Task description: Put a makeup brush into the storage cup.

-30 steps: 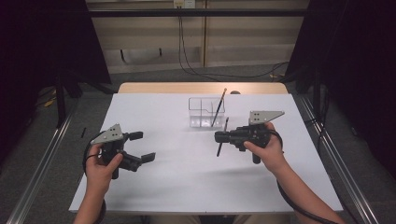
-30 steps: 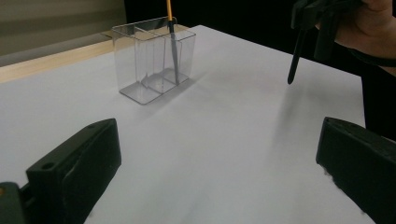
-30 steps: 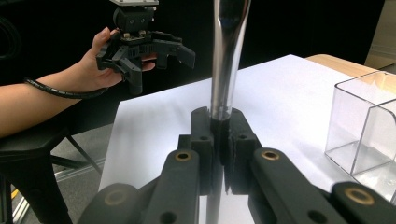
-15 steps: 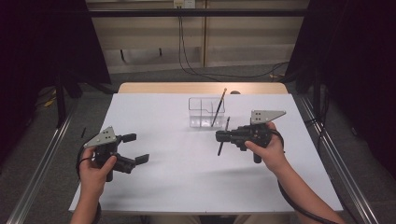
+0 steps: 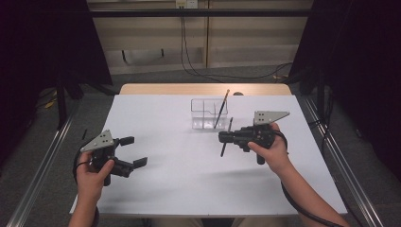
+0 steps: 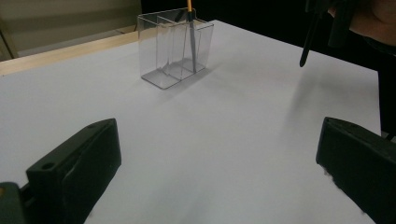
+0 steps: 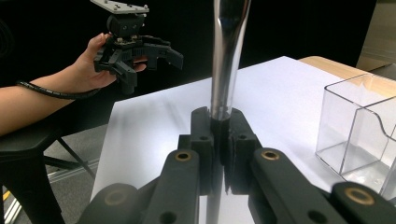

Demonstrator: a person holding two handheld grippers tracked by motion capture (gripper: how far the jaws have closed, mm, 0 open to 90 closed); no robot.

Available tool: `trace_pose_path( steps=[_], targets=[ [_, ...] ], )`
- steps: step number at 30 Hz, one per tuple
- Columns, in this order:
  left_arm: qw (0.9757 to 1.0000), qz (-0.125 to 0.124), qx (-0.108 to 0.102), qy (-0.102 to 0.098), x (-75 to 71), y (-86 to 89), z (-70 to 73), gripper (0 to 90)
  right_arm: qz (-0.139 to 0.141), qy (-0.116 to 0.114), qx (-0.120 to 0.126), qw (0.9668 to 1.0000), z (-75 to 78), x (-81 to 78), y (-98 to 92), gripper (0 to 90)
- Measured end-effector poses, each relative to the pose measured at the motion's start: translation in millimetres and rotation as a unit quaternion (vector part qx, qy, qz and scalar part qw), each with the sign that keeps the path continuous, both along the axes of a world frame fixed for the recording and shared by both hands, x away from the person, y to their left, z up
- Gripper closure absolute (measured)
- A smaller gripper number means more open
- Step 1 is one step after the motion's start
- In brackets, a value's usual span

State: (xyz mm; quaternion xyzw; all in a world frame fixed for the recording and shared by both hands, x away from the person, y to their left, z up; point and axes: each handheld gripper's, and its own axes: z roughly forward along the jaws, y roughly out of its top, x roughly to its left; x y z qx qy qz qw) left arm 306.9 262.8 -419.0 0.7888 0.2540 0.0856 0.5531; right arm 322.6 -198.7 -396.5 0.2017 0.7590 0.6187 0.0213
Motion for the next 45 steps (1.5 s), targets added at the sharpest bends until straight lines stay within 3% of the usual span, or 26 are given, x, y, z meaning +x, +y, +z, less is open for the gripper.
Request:
trace_pose_path(
  steps=[20,32,45],
  targets=[
    [1.0,-0.003,0.001,0.007,-0.2,-1.2,-3.8,0.0,-0.018,-0.006,-0.013,0.9997,6.4,8.4,-2.1,84.3],
    [1.0,0.001,0.0,0.006,-2.0,2.1,-3.7,0.1,-0.027,-0.008,-0.03,0.9991,14.1,23.7,1.3,84.3],
    [1.0,-0.004,-0.002,0.006,-1.1,0.7,-4.1,0.0,-0.046,-0.009,-0.032,0.9984,20.4,39.1,-0.9,84.2]
  ],
)
